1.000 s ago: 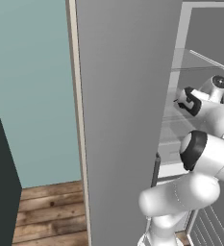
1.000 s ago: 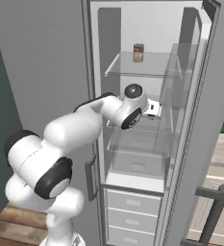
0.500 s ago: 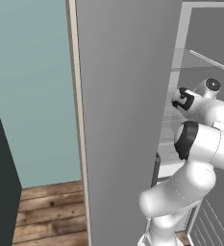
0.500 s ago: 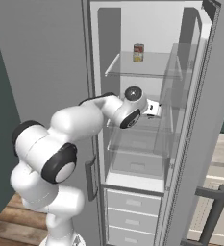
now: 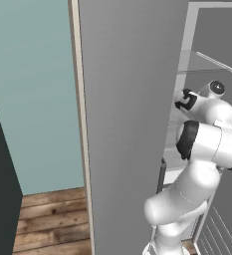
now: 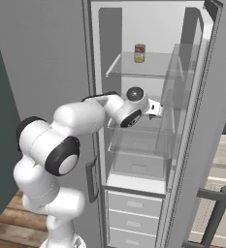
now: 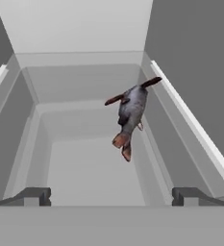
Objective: Pick fish from the fridge and place it on the plate on the counter.
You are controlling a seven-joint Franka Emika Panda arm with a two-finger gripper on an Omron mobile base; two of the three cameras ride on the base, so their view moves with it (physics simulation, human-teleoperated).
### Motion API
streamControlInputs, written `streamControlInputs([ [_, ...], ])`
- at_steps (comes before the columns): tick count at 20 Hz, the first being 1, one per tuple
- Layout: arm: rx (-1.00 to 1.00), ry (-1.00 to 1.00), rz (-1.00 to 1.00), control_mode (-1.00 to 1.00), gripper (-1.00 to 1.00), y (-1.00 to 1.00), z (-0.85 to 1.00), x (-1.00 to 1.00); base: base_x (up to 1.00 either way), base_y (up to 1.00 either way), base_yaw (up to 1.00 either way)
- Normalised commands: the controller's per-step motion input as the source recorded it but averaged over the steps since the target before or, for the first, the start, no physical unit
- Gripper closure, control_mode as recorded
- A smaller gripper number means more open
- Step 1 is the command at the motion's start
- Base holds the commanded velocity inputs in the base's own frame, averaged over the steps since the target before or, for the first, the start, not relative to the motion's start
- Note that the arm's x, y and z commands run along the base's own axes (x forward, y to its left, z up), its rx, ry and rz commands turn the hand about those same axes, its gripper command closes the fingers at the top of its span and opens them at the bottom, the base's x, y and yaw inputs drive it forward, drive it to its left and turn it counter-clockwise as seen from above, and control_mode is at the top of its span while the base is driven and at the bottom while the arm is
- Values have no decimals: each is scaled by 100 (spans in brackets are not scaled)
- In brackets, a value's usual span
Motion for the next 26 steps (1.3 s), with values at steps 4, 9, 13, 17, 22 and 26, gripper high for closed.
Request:
streamControlInputs([
  [4, 1, 0, 0, -100, -100, 0, 0, 12, 0, 0, 0],
  [9, 0, 0, 2, -100, -100, -8, 0, 5, 0, 0, 0],
  [13, 0, 0, 3, -100, -100, -6, 0, 7, 0, 0, 0],
  [17, 0, 0, 2, -100, -100, -1, -5, 8, 0, 0, 0],
  [22, 0, 0, 2, -100, -100, 0, -11, 17, 0, 0, 0],
  [26, 0, 0, 1, -100, -100, -2, -12, 12, 0, 0, 0],
])
